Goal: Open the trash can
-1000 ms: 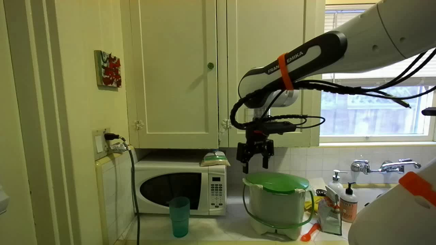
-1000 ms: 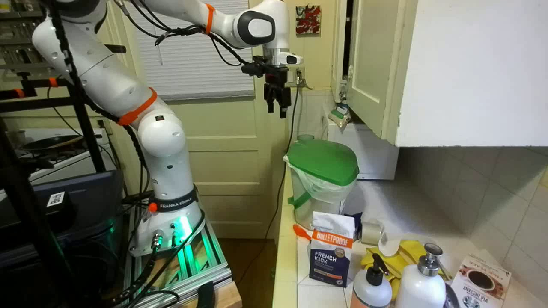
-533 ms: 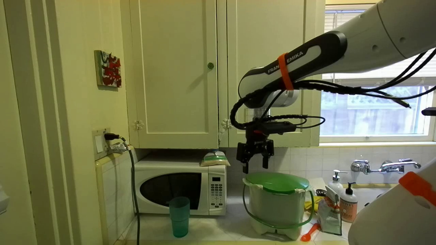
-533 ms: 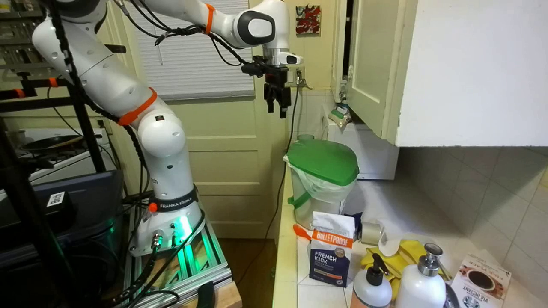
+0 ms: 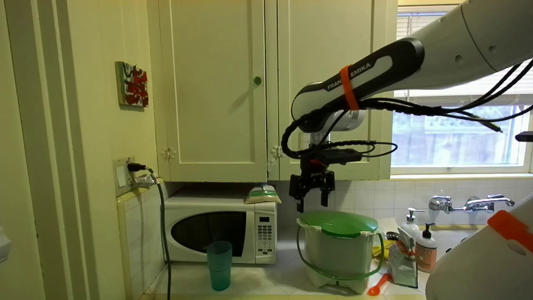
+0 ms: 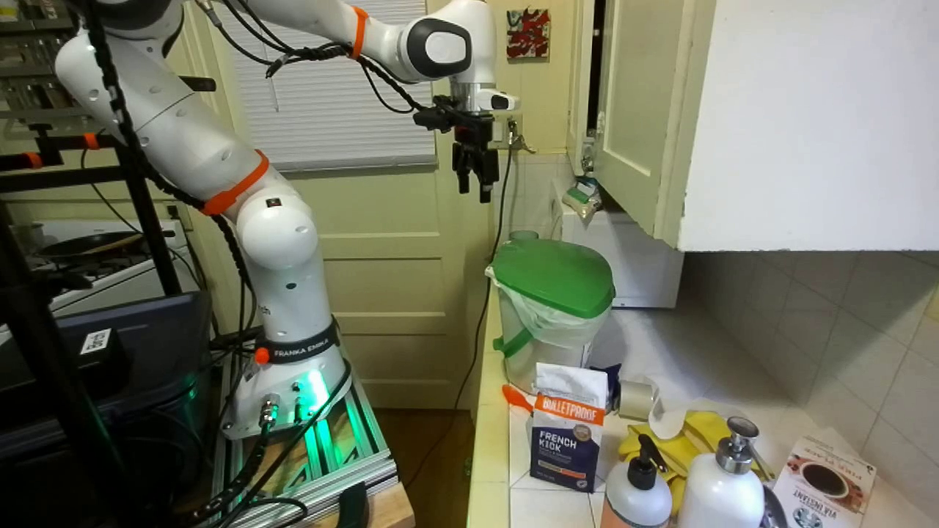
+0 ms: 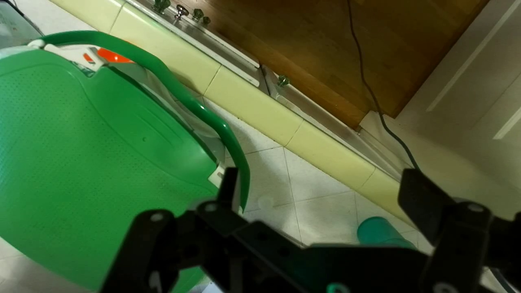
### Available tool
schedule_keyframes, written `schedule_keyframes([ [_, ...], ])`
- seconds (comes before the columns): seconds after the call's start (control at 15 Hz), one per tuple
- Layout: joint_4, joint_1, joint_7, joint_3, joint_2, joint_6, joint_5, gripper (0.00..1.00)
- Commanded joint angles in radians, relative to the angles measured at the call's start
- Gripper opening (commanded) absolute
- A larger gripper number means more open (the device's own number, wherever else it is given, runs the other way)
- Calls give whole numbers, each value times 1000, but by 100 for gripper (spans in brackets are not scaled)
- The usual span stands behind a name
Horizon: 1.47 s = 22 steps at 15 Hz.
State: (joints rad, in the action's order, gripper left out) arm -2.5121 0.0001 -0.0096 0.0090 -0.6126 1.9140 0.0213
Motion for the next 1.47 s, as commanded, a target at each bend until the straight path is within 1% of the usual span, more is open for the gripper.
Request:
schedule_keyframes([
  [0.0, 2, 3, 1, -3, 0, -2, -2, 100],
  [0.13, 2, 3, 1, -3, 0, -2, -2, 100],
  [0.27, -8, -19, 4, -15, -17, -18, -21, 100],
  [0.53, -48, -92, 19, -43, -92, -28, -95, 100],
  [0.67, -68, -114, -26, -74, -124, -15, -131, 100],
  [0.8, -88, -114, -110, -114, -157, -12, -158, 100],
  [0.93, -112, -95, -225, -180, -201, -8, -135, 100],
  [1.07, -132, -93, -336, -241, -247, -9, -128, 100],
  [1.2, -146, -103, -440, -310, -282, -2, -135, 100],
  [1.4, -148, -137, -532, -383, -284, 7, -177, 100],
])
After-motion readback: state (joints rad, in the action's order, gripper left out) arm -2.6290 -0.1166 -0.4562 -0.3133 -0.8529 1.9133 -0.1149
